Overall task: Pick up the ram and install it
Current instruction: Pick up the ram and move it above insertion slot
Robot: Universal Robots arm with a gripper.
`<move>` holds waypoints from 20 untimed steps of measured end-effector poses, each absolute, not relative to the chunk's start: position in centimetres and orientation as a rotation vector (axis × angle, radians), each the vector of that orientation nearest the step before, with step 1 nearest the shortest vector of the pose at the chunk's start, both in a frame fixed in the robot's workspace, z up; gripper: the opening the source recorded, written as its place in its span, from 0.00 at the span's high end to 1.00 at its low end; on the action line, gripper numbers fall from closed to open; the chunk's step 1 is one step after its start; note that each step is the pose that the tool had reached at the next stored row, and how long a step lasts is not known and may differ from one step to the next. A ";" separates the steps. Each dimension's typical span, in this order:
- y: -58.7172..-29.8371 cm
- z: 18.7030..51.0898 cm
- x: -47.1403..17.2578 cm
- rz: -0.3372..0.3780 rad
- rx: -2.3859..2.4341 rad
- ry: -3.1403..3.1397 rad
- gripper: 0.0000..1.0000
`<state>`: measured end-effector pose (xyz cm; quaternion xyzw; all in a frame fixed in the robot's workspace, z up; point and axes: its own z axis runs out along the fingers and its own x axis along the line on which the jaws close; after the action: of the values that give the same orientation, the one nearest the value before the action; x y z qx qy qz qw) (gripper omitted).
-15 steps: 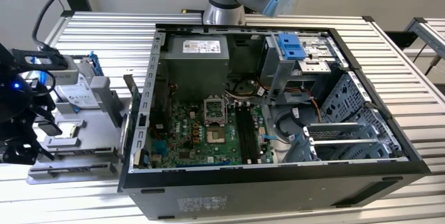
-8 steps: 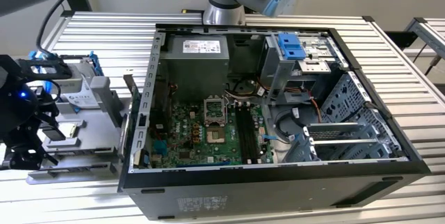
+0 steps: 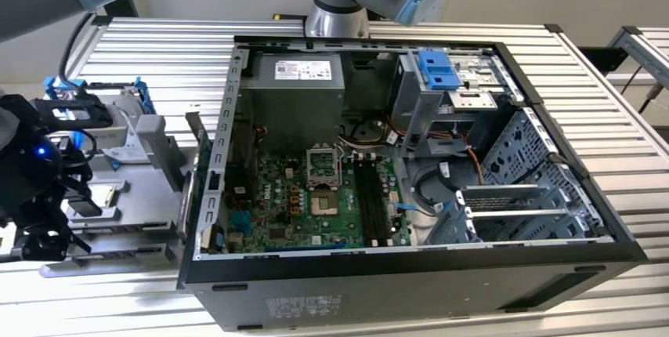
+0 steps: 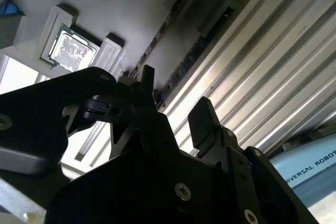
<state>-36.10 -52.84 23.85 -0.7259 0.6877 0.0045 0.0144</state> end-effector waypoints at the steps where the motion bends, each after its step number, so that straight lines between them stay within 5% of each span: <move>1: -52.9 23.7 -36.1 0.014 -2.260 2.141 1.00; 20: -53.8 20.9 -36.2 0.013 -2.259 2.140 1.00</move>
<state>-36.16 -53.79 20.90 -0.7259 0.6877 0.0042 0.0148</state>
